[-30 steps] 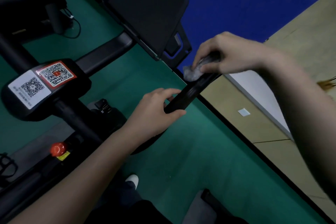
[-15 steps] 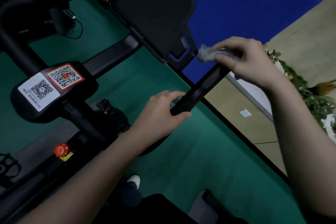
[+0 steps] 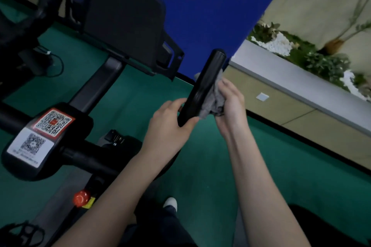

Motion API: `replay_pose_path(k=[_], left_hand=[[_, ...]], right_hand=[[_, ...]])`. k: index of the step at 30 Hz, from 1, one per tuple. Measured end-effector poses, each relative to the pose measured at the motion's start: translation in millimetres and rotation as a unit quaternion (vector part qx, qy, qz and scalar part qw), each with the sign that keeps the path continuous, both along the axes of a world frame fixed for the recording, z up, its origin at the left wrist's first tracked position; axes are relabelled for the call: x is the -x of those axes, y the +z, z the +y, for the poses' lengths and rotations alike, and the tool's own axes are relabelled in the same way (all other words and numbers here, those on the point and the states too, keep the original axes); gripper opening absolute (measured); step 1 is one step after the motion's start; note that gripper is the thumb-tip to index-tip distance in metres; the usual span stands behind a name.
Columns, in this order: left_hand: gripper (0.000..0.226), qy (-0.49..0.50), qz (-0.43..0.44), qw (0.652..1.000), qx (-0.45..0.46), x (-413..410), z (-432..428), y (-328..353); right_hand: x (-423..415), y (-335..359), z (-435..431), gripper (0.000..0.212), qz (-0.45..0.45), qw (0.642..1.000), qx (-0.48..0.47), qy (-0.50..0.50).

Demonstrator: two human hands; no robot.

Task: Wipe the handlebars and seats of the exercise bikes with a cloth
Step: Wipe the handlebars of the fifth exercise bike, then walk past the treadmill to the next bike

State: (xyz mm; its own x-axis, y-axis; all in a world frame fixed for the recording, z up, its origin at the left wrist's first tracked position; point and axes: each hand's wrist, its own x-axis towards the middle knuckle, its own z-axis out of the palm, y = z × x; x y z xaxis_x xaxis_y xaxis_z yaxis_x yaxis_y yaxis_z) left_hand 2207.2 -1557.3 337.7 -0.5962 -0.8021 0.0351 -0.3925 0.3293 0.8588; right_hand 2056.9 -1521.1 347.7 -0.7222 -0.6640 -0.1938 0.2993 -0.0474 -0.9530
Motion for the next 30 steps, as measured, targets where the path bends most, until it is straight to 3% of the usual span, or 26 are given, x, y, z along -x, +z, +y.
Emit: replay_pose_path(k=[4, 8, 15, 24, 30], left_hand=[[0.05, -0.034, -0.024, 0.999, 0.005, -3, -3, 6], [0.057, -0.049, -0.045, 0.996, 0.062, -6, -1, 15], [0.045, -0.089, -0.036, 0.976, 0.196, 17, 31, 34], [0.049, -0.216, -0.148, 0.945, 0.197, 93, 113, -6], [0.053, -0.236, -0.189, 0.934, 0.192, 147, 165, -30]], right_hand=[[-13, -4, 24, 0.016, 0.06, 0.997, -0.054, 0.005], [-14, -6, 55, 0.016, 0.138, 0.984, -0.111, -0.022], [-3, -7, 117, 0.017, 0.156, 0.974, -0.143, -0.082], [58, -17, 229, 0.013, 0.186, 0.953, -0.191, -0.146], [113, -22, 298, 0.015, 0.191, 0.948, -0.199, -0.162]])
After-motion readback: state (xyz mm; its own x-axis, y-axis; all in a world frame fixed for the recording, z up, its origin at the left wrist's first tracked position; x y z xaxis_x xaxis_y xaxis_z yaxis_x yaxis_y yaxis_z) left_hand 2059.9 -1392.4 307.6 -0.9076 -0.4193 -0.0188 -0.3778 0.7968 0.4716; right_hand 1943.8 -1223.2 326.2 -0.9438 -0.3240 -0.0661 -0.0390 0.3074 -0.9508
